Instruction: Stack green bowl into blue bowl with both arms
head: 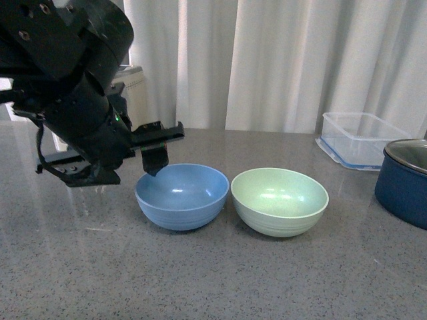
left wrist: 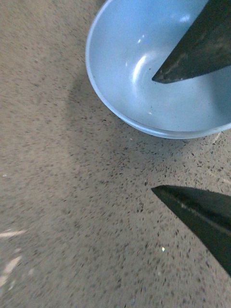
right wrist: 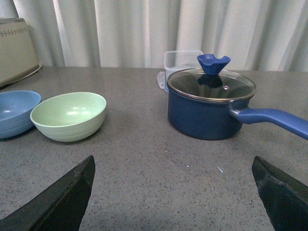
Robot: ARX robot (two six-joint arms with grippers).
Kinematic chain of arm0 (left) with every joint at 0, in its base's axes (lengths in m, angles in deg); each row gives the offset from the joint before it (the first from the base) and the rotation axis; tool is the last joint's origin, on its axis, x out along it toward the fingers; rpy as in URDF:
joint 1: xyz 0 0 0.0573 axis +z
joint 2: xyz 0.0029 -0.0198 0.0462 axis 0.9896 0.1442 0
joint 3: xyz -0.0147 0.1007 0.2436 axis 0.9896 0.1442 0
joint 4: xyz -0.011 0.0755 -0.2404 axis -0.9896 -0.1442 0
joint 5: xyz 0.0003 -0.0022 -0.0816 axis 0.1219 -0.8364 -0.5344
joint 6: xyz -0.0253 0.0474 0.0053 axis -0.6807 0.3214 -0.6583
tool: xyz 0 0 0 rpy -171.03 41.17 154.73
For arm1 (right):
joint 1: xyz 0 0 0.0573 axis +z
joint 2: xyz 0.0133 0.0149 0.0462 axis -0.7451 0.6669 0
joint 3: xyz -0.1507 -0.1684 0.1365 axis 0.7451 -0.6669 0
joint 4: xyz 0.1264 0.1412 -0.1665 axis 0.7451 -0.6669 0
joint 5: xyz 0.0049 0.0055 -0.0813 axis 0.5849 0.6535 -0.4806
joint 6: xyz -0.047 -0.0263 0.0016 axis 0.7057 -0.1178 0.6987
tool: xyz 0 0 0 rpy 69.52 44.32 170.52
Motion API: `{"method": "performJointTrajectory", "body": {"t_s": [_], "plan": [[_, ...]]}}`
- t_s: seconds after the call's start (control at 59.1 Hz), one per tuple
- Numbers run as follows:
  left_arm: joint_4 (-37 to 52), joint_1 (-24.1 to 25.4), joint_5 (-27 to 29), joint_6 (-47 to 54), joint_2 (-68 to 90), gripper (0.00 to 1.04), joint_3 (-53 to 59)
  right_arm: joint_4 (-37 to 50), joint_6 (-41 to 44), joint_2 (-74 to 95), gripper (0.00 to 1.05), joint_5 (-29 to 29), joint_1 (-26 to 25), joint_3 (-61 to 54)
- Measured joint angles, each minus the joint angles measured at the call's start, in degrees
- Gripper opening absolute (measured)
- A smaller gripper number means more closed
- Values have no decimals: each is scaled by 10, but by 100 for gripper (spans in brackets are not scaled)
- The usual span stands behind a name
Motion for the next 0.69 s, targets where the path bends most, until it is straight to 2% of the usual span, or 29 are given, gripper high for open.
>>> {"method": "performJointTrajectory", "body": {"t_s": [0.068, 0.169, 0.203, 0.288, 0.524, 0.609, 0.626, 0.643, 0.694], "plan": [[14, 2, 11, 10, -28, 72, 21, 0, 0, 0, 95, 0, 0, 0], [53, 11, 35, 45, -114, 95, 95, 0, 0, 0, 95, 0, 0, 0], [65, 14, 43, 59, -142, 100, 124, 0, 0, 0, 95, 0, 0, 0], [92, 22, 56, 102, -217, 98, 203, 0, 0, 0, 95, 0, 0, 0], [100, 24, 55, 128, -230, 98, 218, 0, 0, 0, 95, 0, 0, 0], [334, 31, 20, 178, -244, 82, 312, 0, 0, 0, 95, 0, 0, 0], [358, 32, 18, 180, -247, 81, 324, 0, 0, 0, 95, 0, 0, 0], [425, 35, 14, 192, -255, 75, 360, 0, 0, 0, 95, 0, 0, 0], [497, 42, 9, 200, -268, 68, 404, 0, 0, 0, 95, 0, 0, 0]]}}
